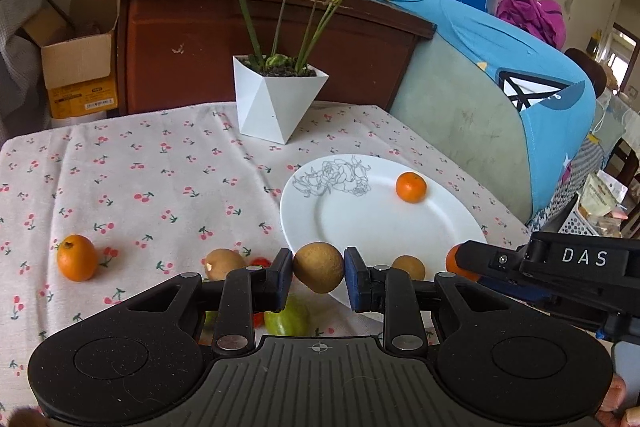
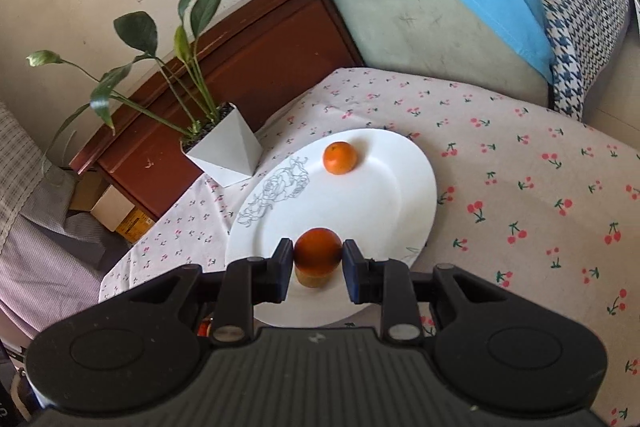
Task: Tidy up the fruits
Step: 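Release the orange on the plate with the right tool while the left tool releases the kiwi there, then move both open tools back to the fruit pile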
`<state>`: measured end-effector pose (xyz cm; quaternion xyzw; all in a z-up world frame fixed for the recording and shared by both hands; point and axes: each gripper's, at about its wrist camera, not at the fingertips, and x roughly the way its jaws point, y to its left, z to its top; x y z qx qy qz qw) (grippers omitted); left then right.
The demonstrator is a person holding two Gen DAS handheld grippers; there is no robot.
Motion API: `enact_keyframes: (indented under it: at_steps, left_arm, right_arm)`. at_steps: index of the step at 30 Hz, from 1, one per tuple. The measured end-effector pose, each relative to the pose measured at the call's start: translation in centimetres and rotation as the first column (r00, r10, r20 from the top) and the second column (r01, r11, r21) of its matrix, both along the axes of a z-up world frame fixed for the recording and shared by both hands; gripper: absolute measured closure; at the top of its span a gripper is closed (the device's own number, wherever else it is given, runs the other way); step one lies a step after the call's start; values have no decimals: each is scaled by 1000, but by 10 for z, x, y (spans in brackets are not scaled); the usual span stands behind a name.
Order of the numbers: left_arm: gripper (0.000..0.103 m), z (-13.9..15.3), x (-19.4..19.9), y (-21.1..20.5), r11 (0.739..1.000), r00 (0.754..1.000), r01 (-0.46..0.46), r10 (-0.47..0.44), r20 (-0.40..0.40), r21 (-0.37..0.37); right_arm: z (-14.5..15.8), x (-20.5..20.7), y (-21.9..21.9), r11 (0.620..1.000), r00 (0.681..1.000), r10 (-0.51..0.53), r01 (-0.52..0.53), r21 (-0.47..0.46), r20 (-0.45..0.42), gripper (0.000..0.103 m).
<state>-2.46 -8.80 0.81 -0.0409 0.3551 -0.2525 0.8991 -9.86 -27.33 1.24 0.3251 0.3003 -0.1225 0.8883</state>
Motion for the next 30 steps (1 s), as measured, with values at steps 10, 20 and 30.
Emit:
enact_keyframes:
  at_steps: [10,20,30]
  left_arm:
    - [75,-13,12,-18,1000,999,7,-6,-34,22]
    - [52,2,9,-10,1000,1000,-20,20,-18,-4]
    - [41,15,1,20,997,997,-74,74,-24,6]
  right_arm:
    - [-13,2,-8,998,998,-52,54,41,-43,74]
    - [-10,0,-7,997,998,-55,57,43,-29,73]
    - [-7,2,7,999,1000,17,-17,44,-14,73]
